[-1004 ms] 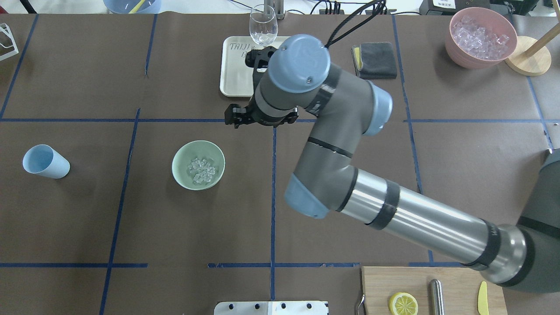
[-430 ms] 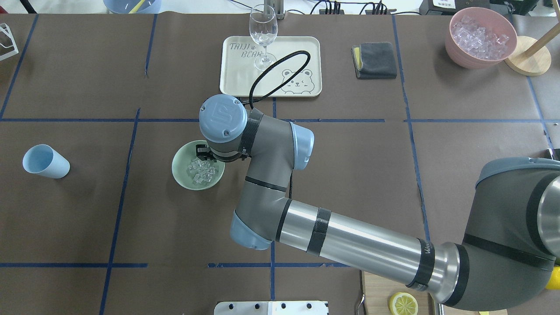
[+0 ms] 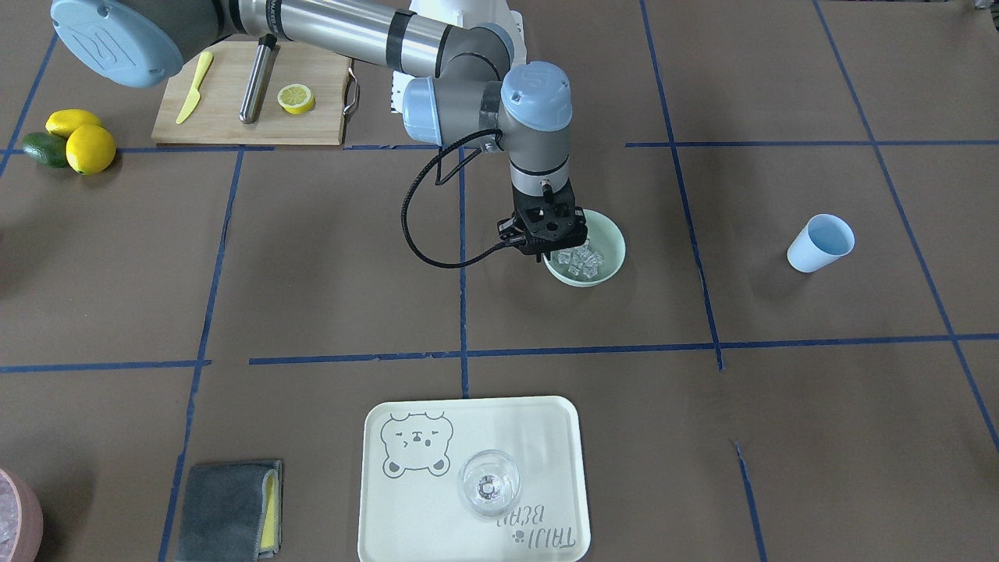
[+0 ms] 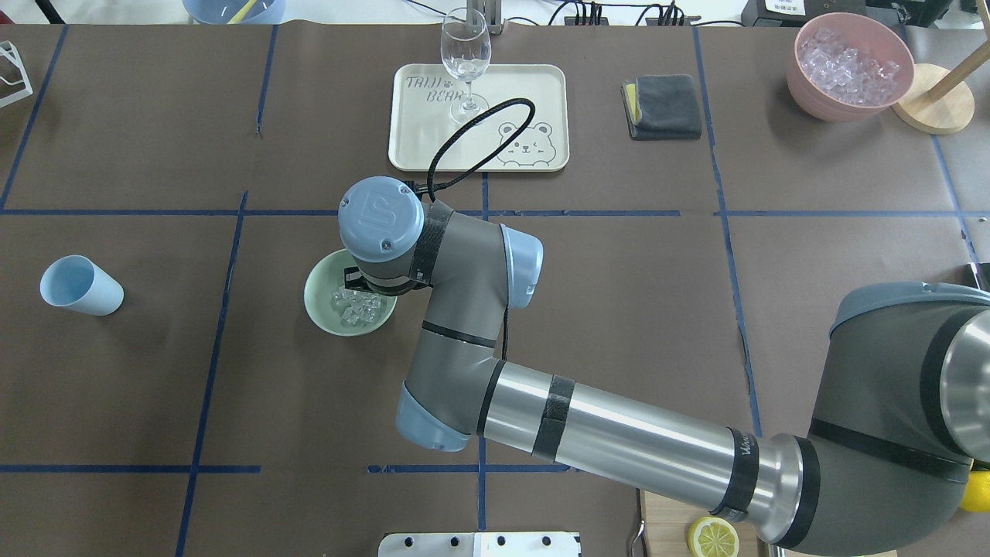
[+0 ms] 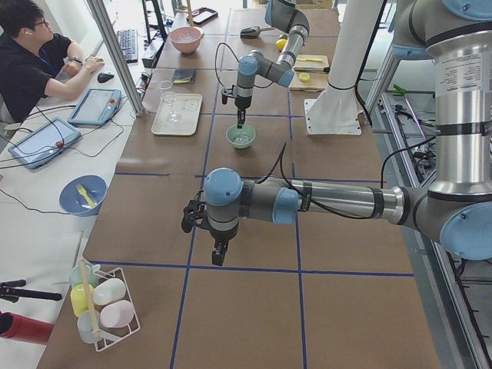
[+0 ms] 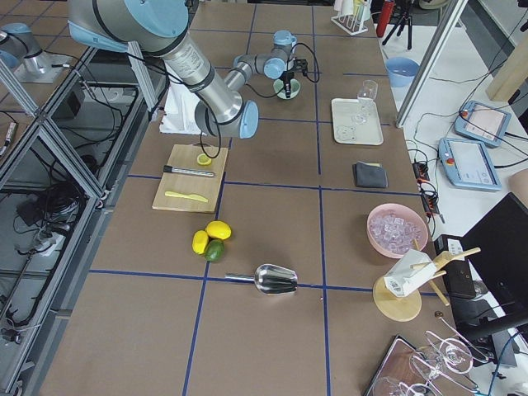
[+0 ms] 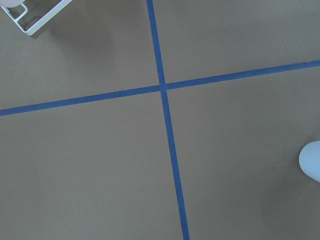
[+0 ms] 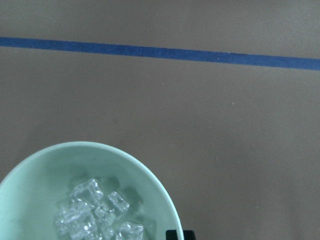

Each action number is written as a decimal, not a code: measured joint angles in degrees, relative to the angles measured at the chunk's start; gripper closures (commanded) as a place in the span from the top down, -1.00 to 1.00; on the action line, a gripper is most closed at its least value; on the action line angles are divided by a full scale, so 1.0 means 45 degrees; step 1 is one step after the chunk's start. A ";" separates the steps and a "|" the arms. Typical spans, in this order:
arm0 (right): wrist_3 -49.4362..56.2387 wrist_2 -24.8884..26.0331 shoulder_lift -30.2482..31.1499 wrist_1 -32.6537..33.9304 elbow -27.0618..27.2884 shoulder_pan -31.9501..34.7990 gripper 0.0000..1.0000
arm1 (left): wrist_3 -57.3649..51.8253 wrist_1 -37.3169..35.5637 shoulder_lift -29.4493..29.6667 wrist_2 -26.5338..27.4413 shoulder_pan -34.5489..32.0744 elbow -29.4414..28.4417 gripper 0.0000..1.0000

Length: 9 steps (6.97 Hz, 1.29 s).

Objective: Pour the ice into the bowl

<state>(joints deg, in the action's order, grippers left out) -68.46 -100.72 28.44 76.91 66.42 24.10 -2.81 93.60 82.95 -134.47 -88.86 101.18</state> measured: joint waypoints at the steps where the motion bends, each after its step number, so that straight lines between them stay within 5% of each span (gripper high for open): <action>1: -0.0034 -0.0009 0.0011 -0.0026 0.0162 0.0021 -1.00 | 0.0000 0.0000 0.0000 0.0000 -0.0002 -0.0006 1.00; 4: 0.0190 -0.1089 0.0661 0.0042 0.1648 0.1453 -1.00 | -0.0019 0.0018 -0.0115 0.0000 -0.0018 -0.0059 1.00; 9: 0.4644 -0.5668 0.5574 -0.0054 0.5498 0.5964 -1.00 | -0.0083 0.0058 -0.0215 -0.0019 -0.0023 -0.0035 1.00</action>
<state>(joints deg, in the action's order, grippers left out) -47.56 -126.22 53.52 76.67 91.16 50.94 -3.19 93.87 81.98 -134.56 -88.96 101.02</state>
